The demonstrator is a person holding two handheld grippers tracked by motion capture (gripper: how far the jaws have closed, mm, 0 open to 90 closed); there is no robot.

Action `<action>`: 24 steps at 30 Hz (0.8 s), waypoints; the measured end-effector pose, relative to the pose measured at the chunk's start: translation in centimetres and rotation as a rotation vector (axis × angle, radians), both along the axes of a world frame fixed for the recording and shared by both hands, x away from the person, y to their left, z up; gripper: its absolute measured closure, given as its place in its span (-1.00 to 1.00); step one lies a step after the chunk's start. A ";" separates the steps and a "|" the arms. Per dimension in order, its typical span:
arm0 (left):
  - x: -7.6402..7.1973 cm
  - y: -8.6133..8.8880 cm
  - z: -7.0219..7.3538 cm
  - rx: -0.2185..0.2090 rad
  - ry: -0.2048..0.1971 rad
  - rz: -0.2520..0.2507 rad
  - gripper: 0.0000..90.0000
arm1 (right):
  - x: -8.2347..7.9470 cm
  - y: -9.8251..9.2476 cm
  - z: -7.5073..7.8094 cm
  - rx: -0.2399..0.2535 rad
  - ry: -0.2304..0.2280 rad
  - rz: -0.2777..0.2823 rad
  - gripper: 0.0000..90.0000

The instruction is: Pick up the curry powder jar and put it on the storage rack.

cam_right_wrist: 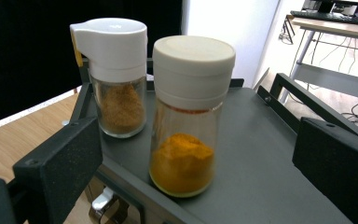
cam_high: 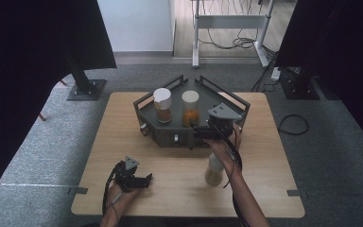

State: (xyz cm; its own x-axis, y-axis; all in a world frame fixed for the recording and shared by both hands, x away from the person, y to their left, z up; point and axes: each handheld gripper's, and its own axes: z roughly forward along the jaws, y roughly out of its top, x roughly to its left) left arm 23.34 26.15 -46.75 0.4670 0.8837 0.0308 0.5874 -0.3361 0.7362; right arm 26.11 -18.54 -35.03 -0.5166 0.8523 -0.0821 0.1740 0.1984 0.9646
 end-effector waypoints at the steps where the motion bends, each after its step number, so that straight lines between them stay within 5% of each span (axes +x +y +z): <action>1: 0.0 0.0 0.0 0.000 0.000 0.000 -0.95 | -0.3 -0.2 -0.1 0.000 0.000 -0.001 -0.98; 24: 0.0 0.0 0.0 0.000 0.000 0.001 -0.95 | -4.2 -3.8 -1.6 0.018 0.000 -0.030 -0.95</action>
